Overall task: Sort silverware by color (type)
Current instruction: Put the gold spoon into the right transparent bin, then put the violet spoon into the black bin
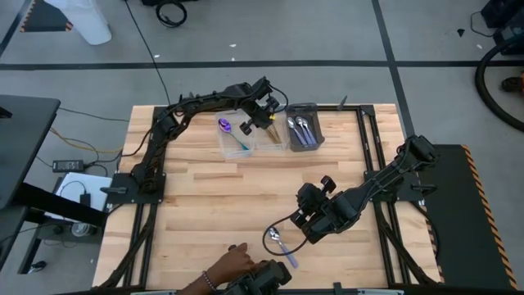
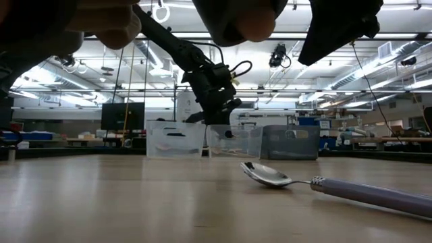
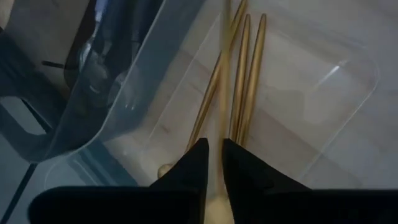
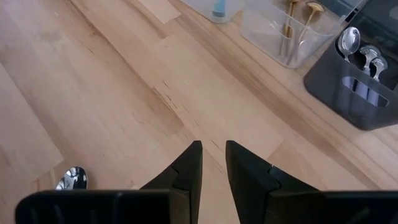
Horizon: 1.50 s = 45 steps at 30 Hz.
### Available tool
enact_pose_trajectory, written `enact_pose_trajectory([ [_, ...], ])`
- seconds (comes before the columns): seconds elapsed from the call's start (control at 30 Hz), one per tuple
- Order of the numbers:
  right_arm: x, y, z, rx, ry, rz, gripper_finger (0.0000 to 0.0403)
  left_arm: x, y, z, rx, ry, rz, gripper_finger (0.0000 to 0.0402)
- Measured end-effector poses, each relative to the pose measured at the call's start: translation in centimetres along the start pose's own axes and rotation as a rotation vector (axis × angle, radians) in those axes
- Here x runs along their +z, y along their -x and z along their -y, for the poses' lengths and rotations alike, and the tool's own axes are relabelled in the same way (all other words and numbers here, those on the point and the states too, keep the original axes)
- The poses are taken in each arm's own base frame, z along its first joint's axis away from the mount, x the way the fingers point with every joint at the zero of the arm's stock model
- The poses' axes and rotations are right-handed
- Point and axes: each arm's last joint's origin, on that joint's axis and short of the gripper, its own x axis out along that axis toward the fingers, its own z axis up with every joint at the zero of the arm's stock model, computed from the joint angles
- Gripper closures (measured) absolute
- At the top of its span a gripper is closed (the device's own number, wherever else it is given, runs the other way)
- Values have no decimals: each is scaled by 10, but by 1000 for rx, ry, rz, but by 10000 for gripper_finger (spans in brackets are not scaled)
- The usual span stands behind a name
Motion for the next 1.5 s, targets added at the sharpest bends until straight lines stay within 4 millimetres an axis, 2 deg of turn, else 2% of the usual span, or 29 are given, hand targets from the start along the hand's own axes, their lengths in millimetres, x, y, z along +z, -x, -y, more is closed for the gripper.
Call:
enact_pose_trajectory([
  [0.37, 0, 0, 0, 1, -3, -1, 321, -1, 0, 0, 2, 34, -27, 306],
  [0.57, 0, 0, 0, 1, -3, -1, 321, 1, 2, 0, 6, 24, -64, 303],
  [0.93, -1, 1, 2, 7, 8, -41, 321, 14, 36, -9, 74, 1, -74, 310],
  [1.07, 3, 12, 11, 27, -16, -80, 321, 29, 56, -9, 78, -11, -63, 310],
  [1.23, 8, 30, 25, 39, -33, -59, 326, 60, 73, -4, 63, -13, -24, 311],
  [1.5, 10, 37, 36, 16, 30, -45, 328, 111, 64, 14, -35, -24, -2, 311],
])
